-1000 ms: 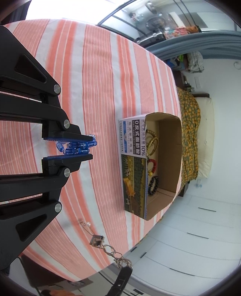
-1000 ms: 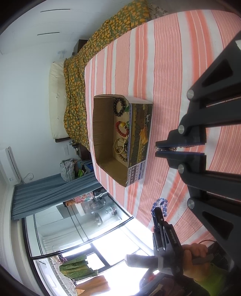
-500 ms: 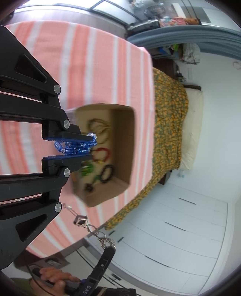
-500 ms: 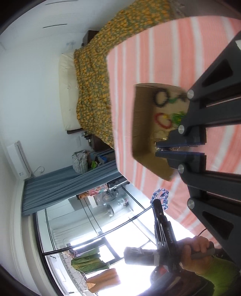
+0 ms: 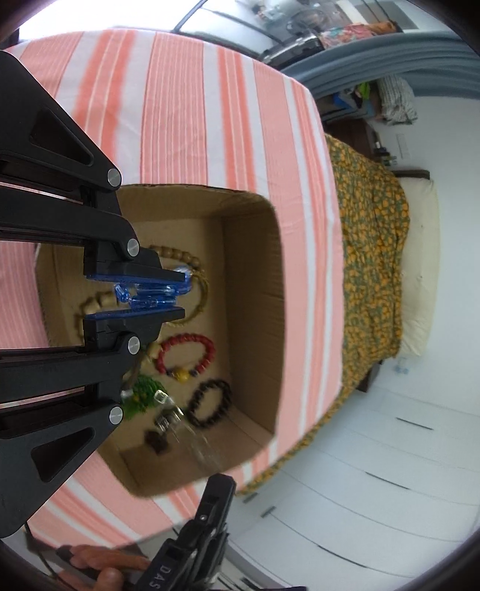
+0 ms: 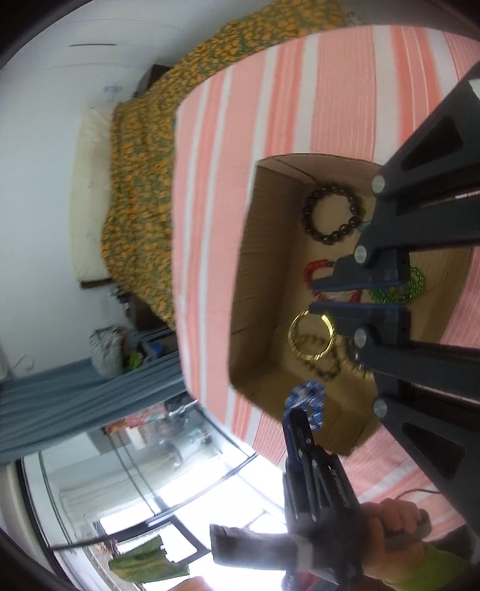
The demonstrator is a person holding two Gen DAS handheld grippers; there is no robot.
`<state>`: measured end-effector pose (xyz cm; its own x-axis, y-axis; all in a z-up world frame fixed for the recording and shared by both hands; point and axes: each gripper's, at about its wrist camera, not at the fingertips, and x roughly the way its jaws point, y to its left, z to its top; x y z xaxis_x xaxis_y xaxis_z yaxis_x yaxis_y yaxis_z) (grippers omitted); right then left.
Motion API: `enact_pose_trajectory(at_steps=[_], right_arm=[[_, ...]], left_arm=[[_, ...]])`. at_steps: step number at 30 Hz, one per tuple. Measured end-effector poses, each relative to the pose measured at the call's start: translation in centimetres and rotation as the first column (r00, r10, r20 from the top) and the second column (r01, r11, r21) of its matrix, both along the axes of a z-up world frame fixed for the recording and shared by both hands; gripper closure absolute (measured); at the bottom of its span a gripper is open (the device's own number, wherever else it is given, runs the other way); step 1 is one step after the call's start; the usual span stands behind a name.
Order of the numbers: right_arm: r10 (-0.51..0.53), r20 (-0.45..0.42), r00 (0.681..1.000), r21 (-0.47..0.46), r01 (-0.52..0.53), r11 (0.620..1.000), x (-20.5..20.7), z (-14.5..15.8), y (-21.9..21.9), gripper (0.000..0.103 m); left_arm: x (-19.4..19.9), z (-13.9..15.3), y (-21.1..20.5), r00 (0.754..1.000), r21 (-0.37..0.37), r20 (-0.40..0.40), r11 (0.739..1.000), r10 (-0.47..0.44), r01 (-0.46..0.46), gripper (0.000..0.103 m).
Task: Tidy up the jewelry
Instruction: 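Carry the blue bracelet and keychain into the box and open both tools, then withdraw both tools from the box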
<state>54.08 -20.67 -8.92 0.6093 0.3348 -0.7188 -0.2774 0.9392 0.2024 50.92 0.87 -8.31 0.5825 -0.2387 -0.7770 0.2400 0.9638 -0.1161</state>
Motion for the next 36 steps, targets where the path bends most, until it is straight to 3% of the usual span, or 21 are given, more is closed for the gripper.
enact_pose_trajectory(at_steps=[1,2,3,4,8,11,14,16,18,20,26,30,36], right_arm=[[-0.014,0.004,1.000,0.007,0.014,1.000,-0.1,-0.2,-0.3,0.058],[-0.025,0.013,1.000,0.009,0.025,1.000,-0.4,-0.2,-0.5,0.024],[-0.036,0.027,0.999,0.008,0.036,0.999,-0.7,0.0,-0.6,0.015],[-0.047,0.042,0.998,0.001,0.047,0.999,-1.2,0.2,-0.8,0.013],[-0.058,0.091,0.994,-0.072,0.065,0.995,-2.6,1.3,-0.5,0.013],[-0.097,0.199,0.975,-0.112,0.120,0.986,-4.8,3.3,-0.8,0.013],[-0.205,0.341,0.918,-0.085,0.247,0.965,-8.0,5.9,-1.4,0.010],[-0.270,0.376,0.886,-0.058,0.313,0.948,-10.0,6.6,-1.6,0.006],[-0.265,0.350,0.898,-0.092,0.314,0.945,-10.1,6.7,-1.3,0.003],[-0.237,0.314,0.919,-0.106,0.282,0.953,-10.2,6.4,-0.7,0.003],[-0.210,0.216,0.954,-0.092,0.234,0.968,-10.6,6.4,0.7,0.003],[-0.184,0.207,0.961,-0.111,0.210,0.971,-11.6,7.1,1.6,0.003],[-0.156,0.187,0.970,-0.132,0.182,0.974,-12.2,8.0,2.7,0.002]], left_arm=[[-0.1,-0.3,-0.2,1.000,0.021,0.004,1.000,0.006,-0.006,0.080],[-0.2,-0.5,-0.4,1.000,0.036,0.008,0.999,0.012,-0.012,0.054],[-0.5,-0.6,-0.4,0.999,0.046,0.022,0.999,0.023,-0.024,0.040],[-1.1,-0.4,-0.4,0.998,0.055,0.049,0.998,0.038,-0.040,0.022],[-3.1,0.9,-0.7,0.986,0.117,0.155,0.990,0.057,-0.075,0.005],[-5.3,2.4,-1.5,0.966,0.173,0.243,0.976,0.086,-0.131,0.001],[-6.9,3.8,-2.0,0.947,0.210,0.297,0.960,0.119,-0.186,0.001],[-8.4,4.7,-2.2,0.930,0.230,0.332,0.943,0.156,-0.240,0.000],[-9.7,5.3,-2.2,0.911,0.258,0.370,0.922,0.183,-0.290,0.000],[-10.9,5.3,-2.3,0.908,0.258,0.372,0.917,0.195,-0.303,0.000],[-10.9,4.7,-1.7,0.961,0.208,0.221,0.954,0.169,-0.215,0.000],[-11.4,5.2,-1.4,0.970,0.124,0.175,0.974,0.167,-0.190,0.000],[-12.4,6.8,-0.6,0.967,0.086,0.173,0.975,0.189,-0.206,0.000]])
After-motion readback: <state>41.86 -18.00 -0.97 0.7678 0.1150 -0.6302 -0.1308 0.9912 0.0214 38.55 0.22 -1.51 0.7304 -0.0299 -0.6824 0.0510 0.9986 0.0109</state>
